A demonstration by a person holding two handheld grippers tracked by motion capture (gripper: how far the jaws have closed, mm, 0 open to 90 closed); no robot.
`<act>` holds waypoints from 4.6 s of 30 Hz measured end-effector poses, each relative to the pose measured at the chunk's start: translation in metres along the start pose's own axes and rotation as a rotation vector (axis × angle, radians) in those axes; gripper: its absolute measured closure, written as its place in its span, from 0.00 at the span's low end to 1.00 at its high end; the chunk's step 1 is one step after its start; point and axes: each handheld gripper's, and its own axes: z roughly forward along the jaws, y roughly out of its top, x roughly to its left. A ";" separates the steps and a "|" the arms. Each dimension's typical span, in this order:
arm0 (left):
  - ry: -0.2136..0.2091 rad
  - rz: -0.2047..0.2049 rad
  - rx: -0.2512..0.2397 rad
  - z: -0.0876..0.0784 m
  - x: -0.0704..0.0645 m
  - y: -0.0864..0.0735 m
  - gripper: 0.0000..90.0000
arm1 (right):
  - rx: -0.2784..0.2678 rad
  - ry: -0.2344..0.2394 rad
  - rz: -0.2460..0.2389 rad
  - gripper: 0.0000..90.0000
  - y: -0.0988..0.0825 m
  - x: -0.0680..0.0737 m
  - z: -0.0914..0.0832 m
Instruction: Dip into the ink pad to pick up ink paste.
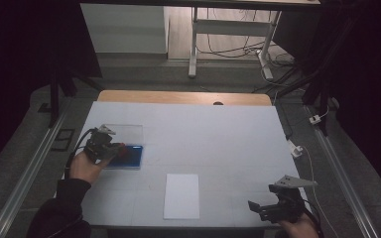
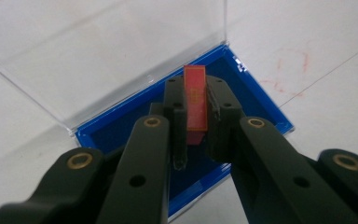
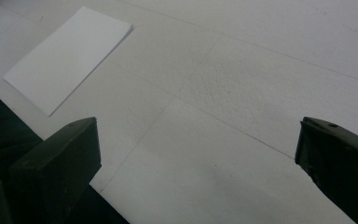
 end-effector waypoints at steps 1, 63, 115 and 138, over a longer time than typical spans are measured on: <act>-0.002 0.002 0.006 0.001 0.000 0.000 0.89 | 0.001 0.001 0.001 0.00 0.000 0.000 0.000; -0.003 -0.005 -0.111 -0.022 0.001 -0.002 0.89 | 0.016 0.000 0.002 0.01 0.000 0.000 0.001; 0.053 -0.062 -0.028 0.006 0.003 -0.016 0.90 | 0.026 0.003 -0.002 0.02 0.002 0.000 0.003; 0.012 -0.069 -0.024 0.002 0.010 -0.015 0.89 | 0.023 0.005 -0.002 0.02 0.001 0.000 0.003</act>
